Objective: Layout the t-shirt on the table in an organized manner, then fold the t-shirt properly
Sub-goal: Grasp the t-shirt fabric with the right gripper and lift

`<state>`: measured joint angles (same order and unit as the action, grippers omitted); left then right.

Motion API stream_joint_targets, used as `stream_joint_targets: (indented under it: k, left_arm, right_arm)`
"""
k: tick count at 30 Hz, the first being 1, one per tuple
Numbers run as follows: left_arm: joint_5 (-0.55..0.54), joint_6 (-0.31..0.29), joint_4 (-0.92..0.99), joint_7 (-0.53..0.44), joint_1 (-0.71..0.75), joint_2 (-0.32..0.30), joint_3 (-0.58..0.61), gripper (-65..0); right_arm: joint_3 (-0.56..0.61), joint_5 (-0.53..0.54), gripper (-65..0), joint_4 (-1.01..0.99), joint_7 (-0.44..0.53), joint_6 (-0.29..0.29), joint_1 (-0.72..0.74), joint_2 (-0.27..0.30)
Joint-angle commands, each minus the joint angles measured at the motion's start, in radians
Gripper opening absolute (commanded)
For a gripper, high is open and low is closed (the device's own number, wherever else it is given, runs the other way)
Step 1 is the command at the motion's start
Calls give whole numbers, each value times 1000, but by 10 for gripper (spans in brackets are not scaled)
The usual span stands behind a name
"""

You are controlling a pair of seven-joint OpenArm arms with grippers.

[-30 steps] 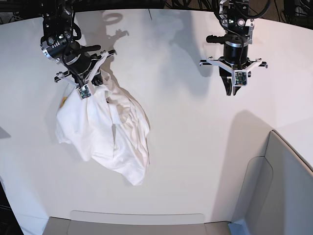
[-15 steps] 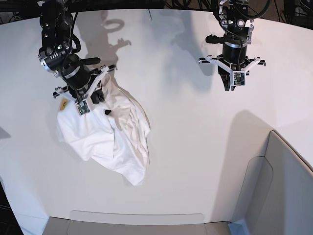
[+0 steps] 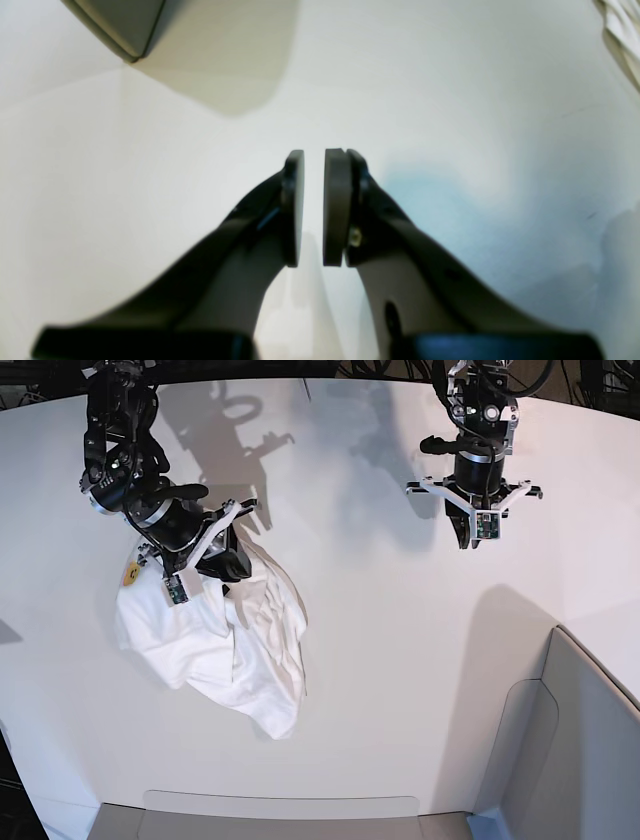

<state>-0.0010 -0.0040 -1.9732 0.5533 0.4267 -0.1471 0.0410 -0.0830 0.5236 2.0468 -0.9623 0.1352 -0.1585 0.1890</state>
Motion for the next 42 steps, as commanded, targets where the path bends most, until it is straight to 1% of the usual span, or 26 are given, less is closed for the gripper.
stream_joint_targets:
  k: [1,3,8,12,14,16,18,19,22,24,28,31,33,42]
  left_arm:
    - [8,5,-10,-20,-7,-4,-5,-563]
    - [8,5,1,-20,-25,-4,-5,-563]
    - [8,5,27,-20,-36,-4,-2,-563]
    - [8,5,33,-20,-64,-4,-2,-563]
    - [8,5,33,-20,-64,-4,1,-563]
    - [8,5,33,-20,-64,-4,3,-563]
    - [8,5,33,-19,-64,-4,-2,-563]
    - [8,5,33,-19,-64,-4,-3,-563]
    - [8,5,33,-19,-64,-4,-3,-563]
    - [8,5,33,-19,-62,-4,-3,-563]
    - [8,5,33,-19,-62,-4,-3,-563]
    - [8,5,35,-19,-62,-4,-3,-563]
    - [8,5,35,-19,-62,-4,-3,-563]
    - [8,5,35,-19,-62,-4,-3,-563]
  right_arm:
    - [-4,20,-564,18,38,4,21,-7]
    - [-4,-6,-564,16,53,2,60,-30]
    - [4,-207,-564,-27,53,-6,193,-104]
    - [4,-313,-563,-177,50,-7,303,-167]
    - [9,-369,-563,-259,49,-7,337,-182]
    - [53,-449,-563,-309,36,-12,354,-187]
    - [105,-534,-563,-320,-1,-47,359,-187]
    - [139,-577,-563,-318,-14,-82,359,-187]
    - [200,-652,-563,-317,-16,-171,356,-187]
    - [208,-673,-563,-317,-24,-210,353,-187]
    - [199,-678,-562,-317,-24,-259,350,-187]
    - [150,-678,-562,-317,-24,-285,342,-187]
    - [128,-676,-562,-323,-24,-286,342,-188]
    - [131,-676,-562,-378,-24,-286,342,-188]
